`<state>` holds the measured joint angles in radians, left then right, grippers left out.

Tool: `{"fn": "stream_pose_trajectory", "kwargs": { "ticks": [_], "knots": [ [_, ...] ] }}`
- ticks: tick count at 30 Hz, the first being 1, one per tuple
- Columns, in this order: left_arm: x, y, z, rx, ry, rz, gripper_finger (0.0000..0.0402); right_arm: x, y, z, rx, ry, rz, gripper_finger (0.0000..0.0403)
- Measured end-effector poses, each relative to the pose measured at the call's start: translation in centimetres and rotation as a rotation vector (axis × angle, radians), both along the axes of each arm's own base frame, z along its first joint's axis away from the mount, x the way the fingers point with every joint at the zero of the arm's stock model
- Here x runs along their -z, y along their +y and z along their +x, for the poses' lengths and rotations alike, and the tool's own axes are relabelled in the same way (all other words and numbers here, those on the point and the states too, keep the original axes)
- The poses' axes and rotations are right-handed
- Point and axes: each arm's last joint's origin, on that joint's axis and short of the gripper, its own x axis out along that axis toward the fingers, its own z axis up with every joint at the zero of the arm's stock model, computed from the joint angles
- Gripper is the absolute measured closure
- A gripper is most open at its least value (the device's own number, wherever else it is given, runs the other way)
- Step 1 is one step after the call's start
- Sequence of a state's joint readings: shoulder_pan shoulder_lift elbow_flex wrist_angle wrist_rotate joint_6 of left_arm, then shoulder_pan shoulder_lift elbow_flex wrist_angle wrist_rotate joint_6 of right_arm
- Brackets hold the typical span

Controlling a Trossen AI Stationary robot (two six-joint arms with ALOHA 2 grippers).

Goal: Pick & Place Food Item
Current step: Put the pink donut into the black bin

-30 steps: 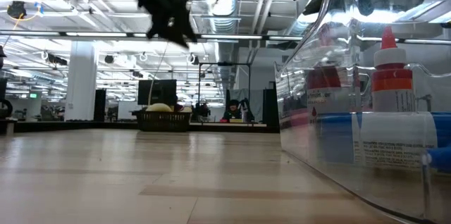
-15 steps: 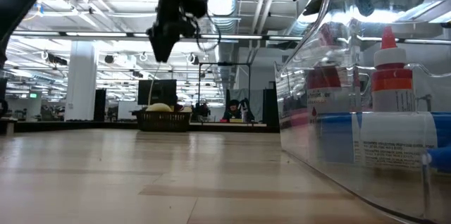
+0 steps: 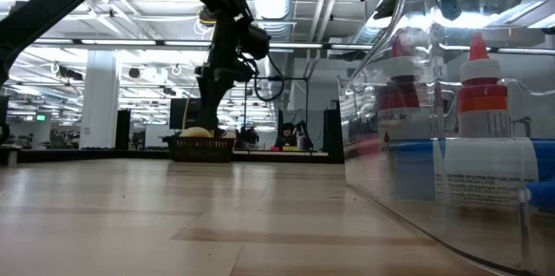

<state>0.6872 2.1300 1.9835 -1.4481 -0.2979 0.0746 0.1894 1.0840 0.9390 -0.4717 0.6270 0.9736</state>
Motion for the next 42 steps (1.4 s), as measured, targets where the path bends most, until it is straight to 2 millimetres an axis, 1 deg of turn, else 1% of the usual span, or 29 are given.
{"fn": "stream_pose_trajectory", "kwargs": {
  "ticks": [8, 14, 18, 22, 29, 32, 35, 42],
  "knots": [
    [2.3, 0.6, -0.3, -0.008, 0.043, -0.037, 0.0171, 0.0, 0.0, 0.0, 0.002, -0.001, 0.011, 0.0226],
    [3.6, 0.4, -0.4, 0.001, 0.055, -0.061, 0.0172, 0.2, 0.0, -0.1, 0.006, 0.013, 0.015, 0.0226],
    [4.1, 0.4, -0.4, 0.001, 0.052, -0.06, 0.0181, 0.2, 0.0, -0.1, 0.007, 0.013, 0.015, 0.0226],
    [4.3, 0.7, -0.5, -0.028, 0.034, -0.05, 0.0212, 0.2, 0.0, -0.1, 0.008, 0.013, 0.014, 0.0226],
    [4.3, 0.9, -0.5, -0.041, -0.002, -0.067, 0.0306, 0.2, 0.0, -0.1, 0.009, 0.018, 0.013, 0.0226],
    [4.3, 0.8, -0.4, -0.041, -0.008, -0.075, 0.0334, 0.2, 0.0, -0.2, 0.009, 0.023, 0.012, 0.0226],
    [4.3, 0.8, -0.5, -0.041, -0.008, -0.075, 0.0342, 0.3, 0.0, -0.2, 0.009, 0.028, 0.011, 0.0226],
    [4.3, 0.8, -0.4, -0.037, -0.01, -0.074, 0.0328, 0.3, 0.0, -0.2, 0.011, 0.032, 0.013, 0.0226]
  ]
}}
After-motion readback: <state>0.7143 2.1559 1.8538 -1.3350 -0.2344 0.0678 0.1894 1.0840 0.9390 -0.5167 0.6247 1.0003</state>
